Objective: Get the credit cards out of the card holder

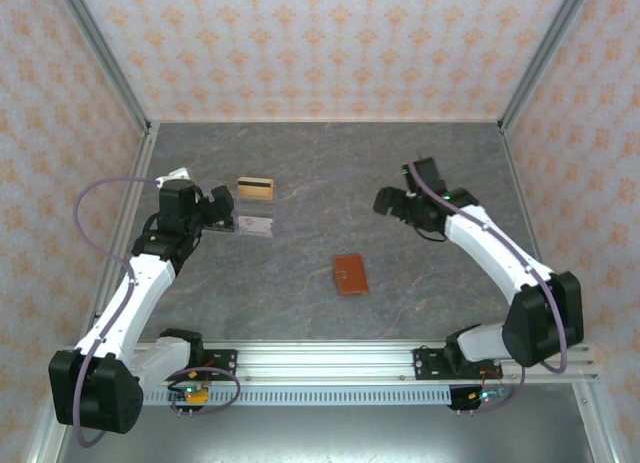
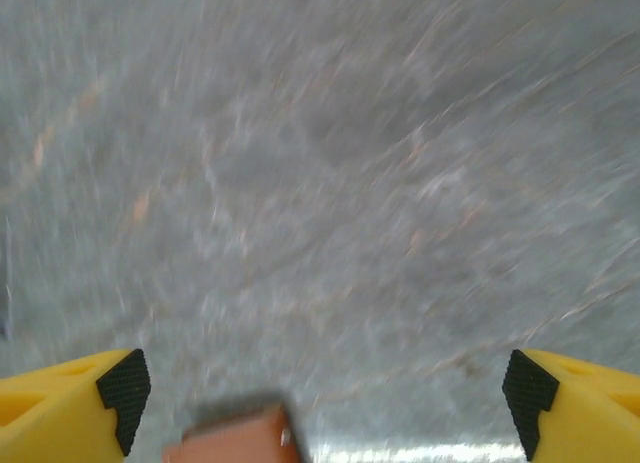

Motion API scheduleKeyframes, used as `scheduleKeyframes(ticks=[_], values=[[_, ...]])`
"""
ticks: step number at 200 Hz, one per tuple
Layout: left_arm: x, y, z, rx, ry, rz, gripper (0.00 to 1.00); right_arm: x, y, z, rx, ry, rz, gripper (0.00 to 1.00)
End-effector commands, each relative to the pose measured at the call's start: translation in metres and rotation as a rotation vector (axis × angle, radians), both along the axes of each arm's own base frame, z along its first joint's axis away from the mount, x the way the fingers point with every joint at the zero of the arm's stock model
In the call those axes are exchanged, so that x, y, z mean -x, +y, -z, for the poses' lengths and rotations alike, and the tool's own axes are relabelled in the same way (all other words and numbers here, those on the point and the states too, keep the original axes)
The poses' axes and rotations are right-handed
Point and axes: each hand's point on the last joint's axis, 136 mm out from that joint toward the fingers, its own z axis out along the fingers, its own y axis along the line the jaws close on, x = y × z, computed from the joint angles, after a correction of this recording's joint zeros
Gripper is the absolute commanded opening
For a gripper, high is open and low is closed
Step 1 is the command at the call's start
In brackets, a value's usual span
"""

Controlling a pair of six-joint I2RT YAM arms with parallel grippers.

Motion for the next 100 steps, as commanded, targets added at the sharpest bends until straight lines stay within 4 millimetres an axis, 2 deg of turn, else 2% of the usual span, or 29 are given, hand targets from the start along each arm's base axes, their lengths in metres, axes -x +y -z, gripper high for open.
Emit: scheduleKeyframes(ticks=[1,32,61,80,100], values=[[0.003,0.006,-0.011,-0.022,-0.001,-0.02,1.0,0.033,0.014,0.019,0.17,0.127,-0.085,0.92],[0.005,0.011,-0.01,-0.044,0.011,-0.036,1.0,0.061,0.053,0.04,0.317,0.198,-0.188,0.88],[0.006,0.013,-0.007,-0.054,0.019,-0.044,1.0,0.072,0.086,0.06,0.434,0.235,-0.265,0.81],[0.007,0.016,-0.006,-0.071,0.03,-0.059,1.0,0.076,0.099,0.072,0.534,0.255,-0.278,0.72],[0.009,0.022,-0.004,-0.095,0.047,-0.082,1.0,0.08,0.108,0.075,0.689,0.234,-0.303,0.7]])
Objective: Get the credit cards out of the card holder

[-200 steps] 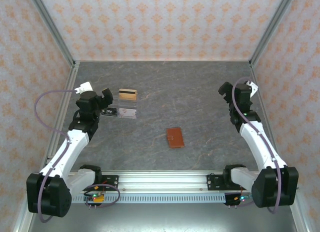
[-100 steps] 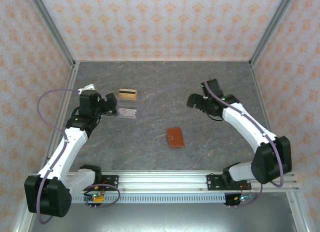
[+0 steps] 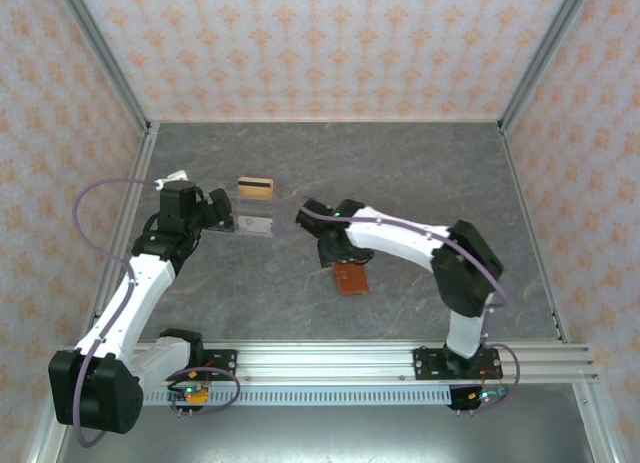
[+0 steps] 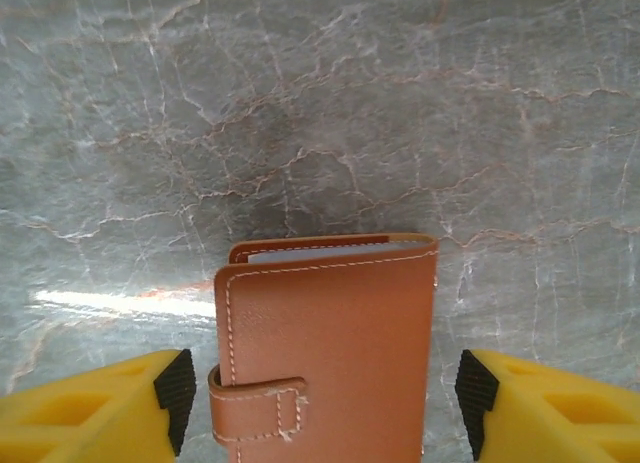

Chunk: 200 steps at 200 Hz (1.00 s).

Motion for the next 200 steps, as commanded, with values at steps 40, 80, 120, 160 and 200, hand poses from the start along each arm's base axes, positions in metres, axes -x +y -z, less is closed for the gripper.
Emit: scheduleKeyframes(ticks=[40,80,120,160,200], values=[[0.003,0.018,-0.012,-0.079,0.019,-0.067,1.0,0.015,0.006,0.003,0.305,-0.087,-0.087,0.66],[0.005,0.02,-0.012,-0.082,0.029,-0.08,1.0,0.016,0.007,0.015,0.349,-0.083,-0.1,0.6],[0.006,0.02,-0.012,-0.077,0.028,-0.086,1.0,0.016,0.01,0.025,0.361,-0.072,-0.112,0.56],[0.005,0.019,-0.011,-0.071,0.034,-0.083,1.0,0.016,0.008,0.032,0.385,-0.062,-0.123,0.46],[0.005,0.019,-0.007,-0.068,0.05,-0.085,1.0,0.015,0.006,0.03,0.381,-0.083,-0.108,0.29]])
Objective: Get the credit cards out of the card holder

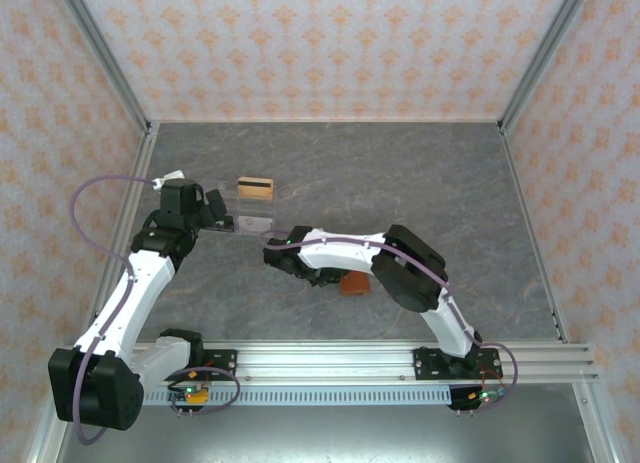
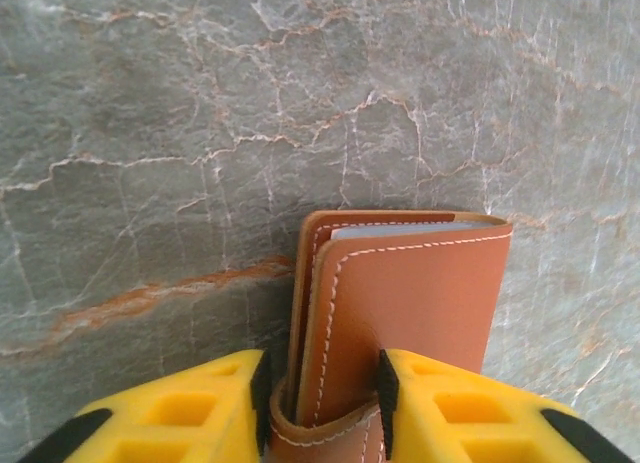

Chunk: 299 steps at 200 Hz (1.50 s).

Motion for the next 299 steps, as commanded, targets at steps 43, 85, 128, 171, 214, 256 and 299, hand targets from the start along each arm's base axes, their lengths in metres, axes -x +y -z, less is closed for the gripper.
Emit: scheduleKeyframes(ticks=[43,85,128,171,214,256,299], values=[[-0.003,0.002,-0.007,0.011,0.003,-0.019,1.0,-0.013,0.0,-0.026,-0.042,-0.115,0.0,0.2],[-0.001,0.001,-0.008,0.021,-0.003,-0.018,1.0,-0.03,0.009,-0.06,-0.236,-0.181,0.024,0.16],[0.0,-0.002,-0.007,0.036,-0.007,-0.008,1.0,-0.045,0.019,-0.077,-0.462,-0.158,0.062,0.15],[0.002,-0.001,-0.006,0.034,-0.004,-0.014,1.0,-0.027,-0.007,-0.056,-0.302,-0.08,0.117,0.46],[0.003,0.001,-0.009,0.029,-0.025,-0.024,1.0,0.001,-0.022,-0.03,-0.193,0.035,0.115,0.61],[0.004,0.003,-0.007,0.021,-0.022,-0.034,1.0,0.013,-0.024,-0.006,-0.108,0.111,0.108,0.55],[0.002,0.004,-0.004,0.016,-0.015,-0.036,1.0,0.01,-0.035,0.003,-0.035,0.092,0.133,0.52]])
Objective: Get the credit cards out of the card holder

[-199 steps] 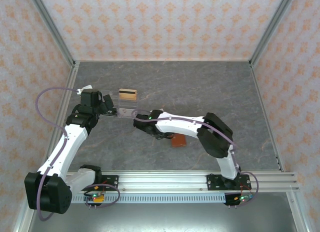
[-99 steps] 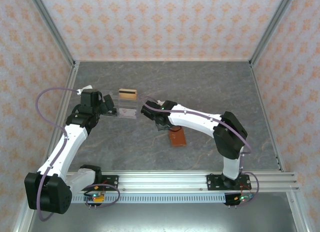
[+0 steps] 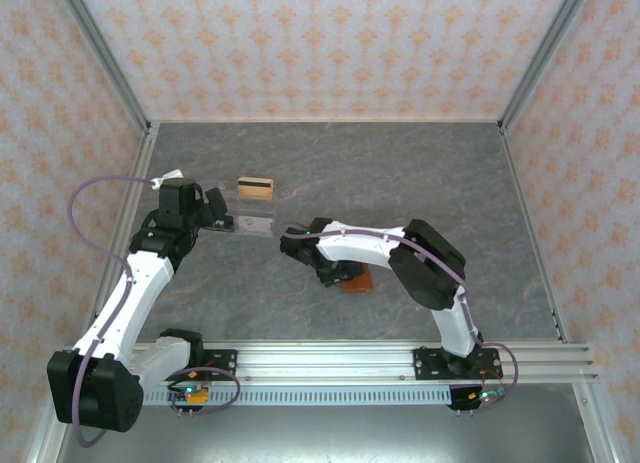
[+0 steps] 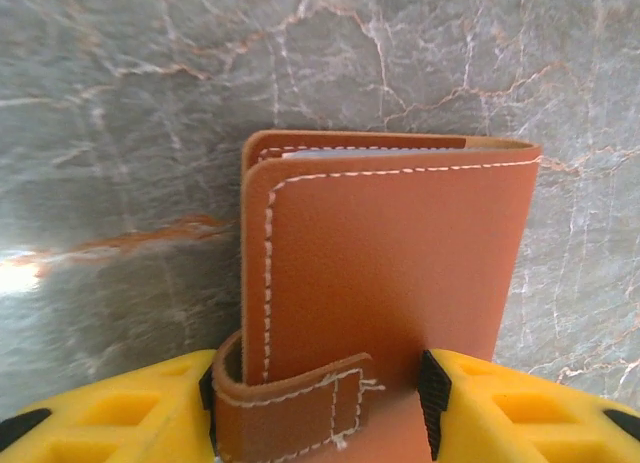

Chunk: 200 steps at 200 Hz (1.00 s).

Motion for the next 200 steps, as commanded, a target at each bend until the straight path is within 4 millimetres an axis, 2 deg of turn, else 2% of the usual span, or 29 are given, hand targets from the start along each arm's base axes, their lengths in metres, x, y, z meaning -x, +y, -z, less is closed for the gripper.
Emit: scheduleKeyframes(ticks=[1,9,48,69,99,118,152,175,200], values=[[0.002,0.007,0.002,-0.016,0.003,-0.033,1.0,-0.001,-0.012,-0.004,0.071,-0.015,0.02,0.52],[0.002,0.007,0.003,-0.015,0.005,-0.033,1.0,-0.004,-0.015,-0.004,0.086,-0.03,0.014,0.46],[0.001,0.008,0.002,-0.02,0.01,-0.037,1.0,-0.011,-0.016,-0.006,0.077,-0.073,0.018,0.29],[0.001,0.007,0.002,-0.019,0.008,-0.035,1.0,-0.019,-0.01,-0.022,0.027,-0.131,0.02,0.22],[0.001,0.007,0.004,-0.016,0.011,-0.035,1.0,-0.031,0.0,-0.045,-0.133,-0.189,0.059,0.12],[0.002,0.008,0.004,-0.016,0.01,-0.039,1.0,-0.037,0.014,-0.061,-0.282,-0.211,0.054,0.09],[0.0,0.003,0.004,0.005,0.005,-0.02,1.0,-0.046,0.06,-0.083,-0.662,-0.149,0.045,0.08],[-0.003,-0.001,0.003,0.027,-0.003,-0.011,1.0,-0.051,0.087,-0.088,-0.909,-0.039,0.075,0.08],[-0.011,-0.01,0.002,0.072,-0.008,0.019,1.0,-0.063,0.097,-0.082,-1.058,0.03,0.117,0.08]])
